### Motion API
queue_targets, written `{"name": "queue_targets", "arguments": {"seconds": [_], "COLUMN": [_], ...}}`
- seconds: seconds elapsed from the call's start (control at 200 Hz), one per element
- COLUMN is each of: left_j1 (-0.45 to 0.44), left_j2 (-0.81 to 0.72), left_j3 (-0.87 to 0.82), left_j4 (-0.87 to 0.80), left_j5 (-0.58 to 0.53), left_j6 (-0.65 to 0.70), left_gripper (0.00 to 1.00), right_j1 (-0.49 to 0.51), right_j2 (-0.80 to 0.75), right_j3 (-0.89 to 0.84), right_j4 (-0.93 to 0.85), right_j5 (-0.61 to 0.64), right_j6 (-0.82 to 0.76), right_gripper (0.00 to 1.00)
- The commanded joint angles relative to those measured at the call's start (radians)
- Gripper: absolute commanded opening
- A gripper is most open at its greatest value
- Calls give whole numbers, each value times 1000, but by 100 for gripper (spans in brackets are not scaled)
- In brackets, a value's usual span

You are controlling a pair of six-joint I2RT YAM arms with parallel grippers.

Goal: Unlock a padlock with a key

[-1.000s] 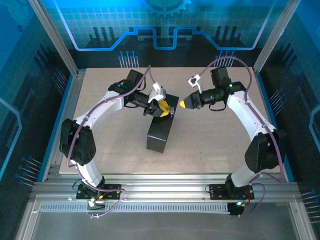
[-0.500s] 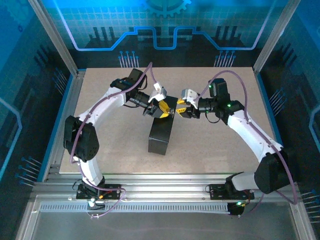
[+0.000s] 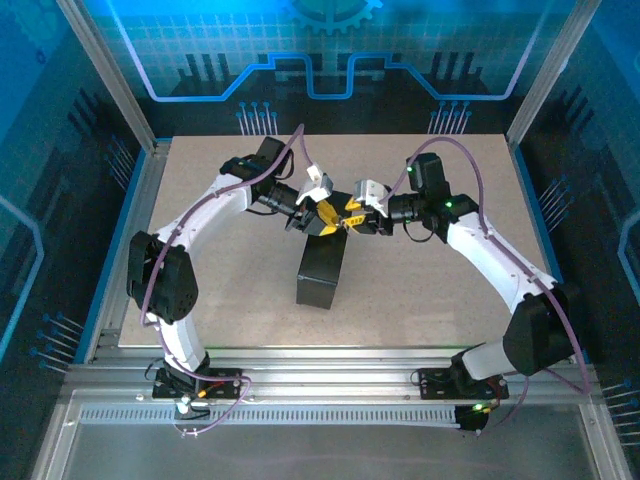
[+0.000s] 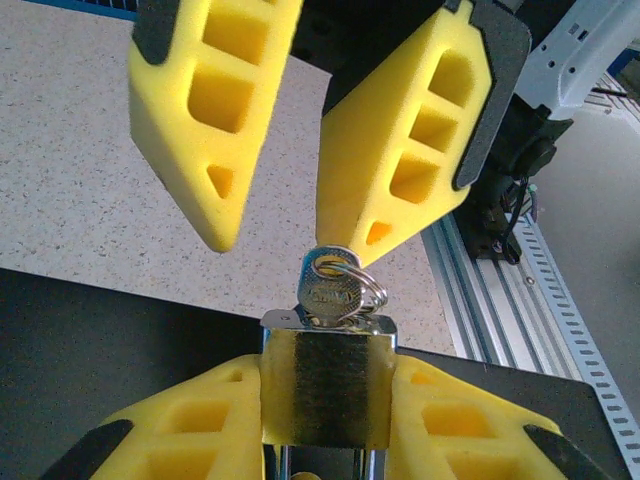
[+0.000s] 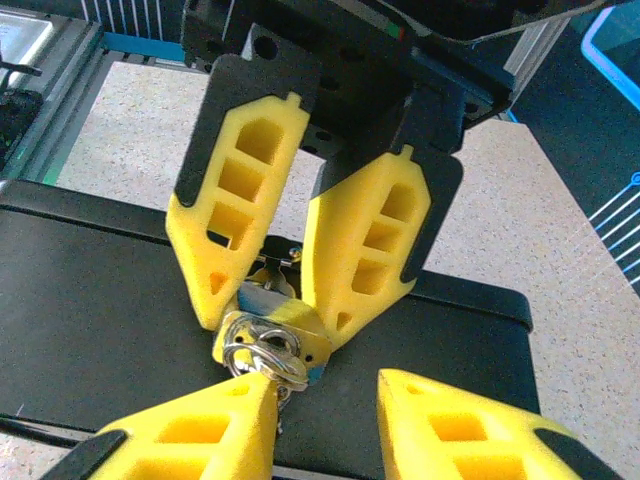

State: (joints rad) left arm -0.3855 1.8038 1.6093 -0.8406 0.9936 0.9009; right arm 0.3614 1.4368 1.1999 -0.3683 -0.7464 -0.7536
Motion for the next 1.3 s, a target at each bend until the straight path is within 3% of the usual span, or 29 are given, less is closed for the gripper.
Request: {"name": "queue_targets", "arguments": {"seconds": [0.0,0.115,0.51,0.81,1.06,1.196,1.296], "left_j1": [1,-1,-2,-1,-1,1,4], "left_j2": [-32,-37,-65,-82,-108,-107,-104], "left_j3": [37,30,-1,-17,-46,-46,-48], "left_j4": [27,35,123,151,198,195,196], "left_j5": [103,106,84,88,101,88,85], "left_j6": [23,20,-30,-41,-65,-66,-65], "left_gripper": [4,4,2,2,1,1,2], "right_j1": [21,25,70,58,28,10,-19], "right_j2": [19,24,38,-1,39,49,29], "right_j3": [70,82,106,21,106,159,143], "right_j4": [-61,-93,-176,-85,-64,-144,-162], "right_j5": [-53,-66,-117,0,53,8,7], "right_j6": [-34,-48,-7,187,566,652,644], "right_gripper": [30,29,7,0,0,20,24]}}
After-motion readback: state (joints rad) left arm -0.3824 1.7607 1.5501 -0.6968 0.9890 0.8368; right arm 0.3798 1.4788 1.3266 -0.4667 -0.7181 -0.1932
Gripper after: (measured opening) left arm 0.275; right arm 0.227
